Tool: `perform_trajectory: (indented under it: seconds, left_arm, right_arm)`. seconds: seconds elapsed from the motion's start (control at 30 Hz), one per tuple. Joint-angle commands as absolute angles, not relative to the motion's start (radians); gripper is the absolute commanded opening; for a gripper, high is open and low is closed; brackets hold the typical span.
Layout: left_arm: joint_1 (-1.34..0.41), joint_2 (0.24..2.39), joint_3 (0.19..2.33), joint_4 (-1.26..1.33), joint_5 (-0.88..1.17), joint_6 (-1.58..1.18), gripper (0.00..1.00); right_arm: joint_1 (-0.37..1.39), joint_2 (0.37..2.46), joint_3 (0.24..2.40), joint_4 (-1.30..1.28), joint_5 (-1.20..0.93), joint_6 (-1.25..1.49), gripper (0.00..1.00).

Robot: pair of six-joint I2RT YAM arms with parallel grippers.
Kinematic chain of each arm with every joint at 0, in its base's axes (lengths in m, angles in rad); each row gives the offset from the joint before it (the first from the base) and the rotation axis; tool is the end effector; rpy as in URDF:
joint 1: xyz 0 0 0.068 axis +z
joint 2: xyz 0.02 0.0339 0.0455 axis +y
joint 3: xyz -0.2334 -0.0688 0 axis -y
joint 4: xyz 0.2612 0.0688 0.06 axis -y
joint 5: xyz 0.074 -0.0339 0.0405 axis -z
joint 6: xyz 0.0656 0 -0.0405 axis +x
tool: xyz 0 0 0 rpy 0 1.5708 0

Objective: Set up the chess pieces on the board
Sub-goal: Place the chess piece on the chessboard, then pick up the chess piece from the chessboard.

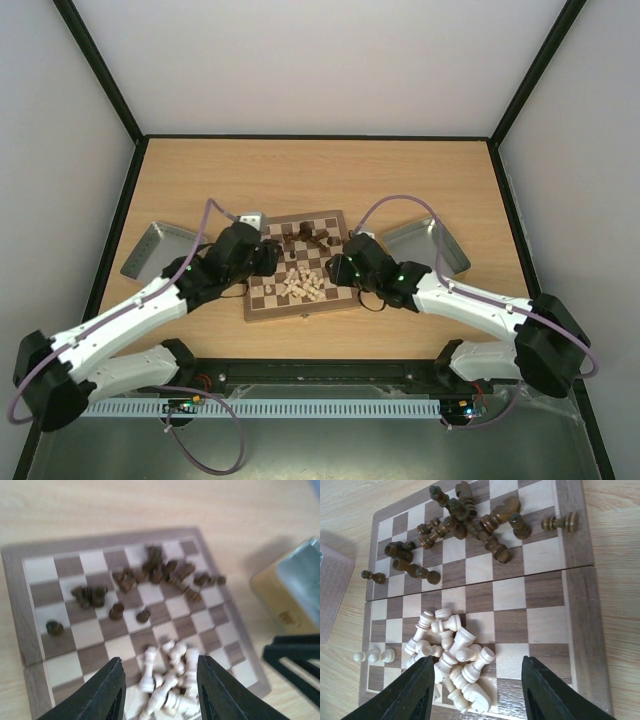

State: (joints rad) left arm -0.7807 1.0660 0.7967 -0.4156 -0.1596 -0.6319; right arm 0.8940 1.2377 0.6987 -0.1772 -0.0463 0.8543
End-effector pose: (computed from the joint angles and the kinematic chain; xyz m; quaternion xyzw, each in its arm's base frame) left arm 0.2079 -0.1913 0.2183 0.0329 0.9007 -0.2225 0.3718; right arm 0.1880 0.2388 0.1599 -0.0277 0.9095 0.3313 0.2497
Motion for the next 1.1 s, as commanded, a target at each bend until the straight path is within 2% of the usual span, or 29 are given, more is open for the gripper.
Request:
perform_trajectory:
  seconds: [0.0,0.23,0.37,0.63,0.9,1.07]
  left_arm:
    - [-0.785,0.962,0.751,-0.259,-0.255,-0.56,0.47]
    - [-0.785,0.867,0.735,-0.21,-0.333,-0.495,0.63]
    - [-0.783,0.835,0.722,-0.211,-0.382,-0.497,0.71]
    - [-0.784,0.752,0.678,-0.172,-0.397,-0.517,0.74]
    - [-0.782,0.727,0.661,-0.169,-0.395,-0.526,0.75]
    - [-0.782,0.734,0.66,-0.17,-0.39,-0.528,0.76]
  right_arm:
    - [0.917,1.294,0.773,-0.259,-0.043,0.843,0.47]
    - [0.987,1.472,0.924,-0.384,-0.009,0.81,0.41]
    - [0.994,1.534,0.976,-0.427,0.016,0.818,0.32]
    - [0.994,1.63,1.043,-0.433,0.014,0.816,0.27]
    - [0.994,1.684,1.071,-0.45,0.038,0.832,0.14]
    - [0.994,1.688,1.072,-0.459,0.055,0.84,0.14]
